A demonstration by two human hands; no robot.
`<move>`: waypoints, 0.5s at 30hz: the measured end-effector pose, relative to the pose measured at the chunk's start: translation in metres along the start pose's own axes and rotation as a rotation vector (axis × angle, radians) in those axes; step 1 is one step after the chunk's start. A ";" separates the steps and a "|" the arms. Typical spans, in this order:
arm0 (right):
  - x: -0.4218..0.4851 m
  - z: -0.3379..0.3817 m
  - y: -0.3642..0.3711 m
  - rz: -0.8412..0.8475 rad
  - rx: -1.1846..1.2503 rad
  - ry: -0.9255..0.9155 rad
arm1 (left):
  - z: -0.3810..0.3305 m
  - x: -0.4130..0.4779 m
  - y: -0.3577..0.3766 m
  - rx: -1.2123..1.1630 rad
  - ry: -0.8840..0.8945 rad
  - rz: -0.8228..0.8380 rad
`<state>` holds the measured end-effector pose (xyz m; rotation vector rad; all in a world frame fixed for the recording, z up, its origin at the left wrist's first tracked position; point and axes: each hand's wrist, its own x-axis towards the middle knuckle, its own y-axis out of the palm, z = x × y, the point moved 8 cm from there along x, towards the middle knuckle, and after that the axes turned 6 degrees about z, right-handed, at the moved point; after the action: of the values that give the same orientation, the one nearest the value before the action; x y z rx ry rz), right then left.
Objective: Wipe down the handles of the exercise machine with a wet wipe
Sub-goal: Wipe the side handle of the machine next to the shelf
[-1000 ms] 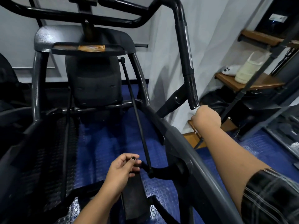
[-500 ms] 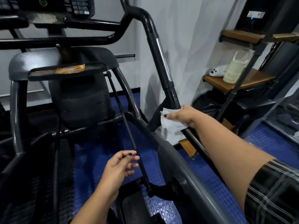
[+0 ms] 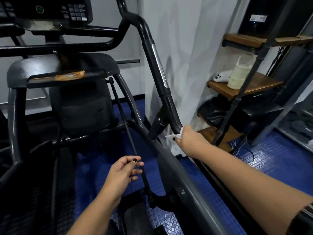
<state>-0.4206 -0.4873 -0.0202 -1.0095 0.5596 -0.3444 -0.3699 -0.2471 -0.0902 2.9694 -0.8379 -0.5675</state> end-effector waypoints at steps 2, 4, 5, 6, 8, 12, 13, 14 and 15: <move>-0.018 -0.004 -0.001 -0.037 -0.082 -0.040 | 0.002 0.002 0.007 0.007 -0.003 0.020; -0.036 -0.005 0.001 -0.075 -0.181 -0.088 | 0.001 0.005 0.013 0.019 -0.001 0.036; -0.045 -0.006 0.001 -0.097 -0.245 -0.098 | 0.000 0.006 0.015 0.030 0.004 0.045; -0.053 -0.006 0.001 -0.123 -0.318 -0.105 | -0.002 0.008 0.017 0.039 0.009 0.052; -0.062 -0.005 0.006 -0.158 -0.415 -0.093 | -0.007 0.013 0.019 0.046 0.014 0.071; -0.049 0.006 0.011 -0.194 -0.512 -0.033 | -0.013 0.025 0.018 0.043 0.016 0.086; -0.041 0.014 0.010 -0.212 -0.547 -0.031 | -0.012 0.028 0.017 0.043 0.008 0.091; -0.032 0.022 0.009 -0.233 -0.567 -0.031 | -0.011 0.031 0.015 0.041 -0.001 0.093; -0.021 0.029 0.008 -0.252 -0.559 -0.022 | -0.010 0.033 0.013 0.036 -0.009 0.093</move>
<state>-0.4205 -0.4519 -0.0096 -1.6296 0.5199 -0.4085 -0.3466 -0.2755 -0.0906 2.9427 -0.9918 -0.5680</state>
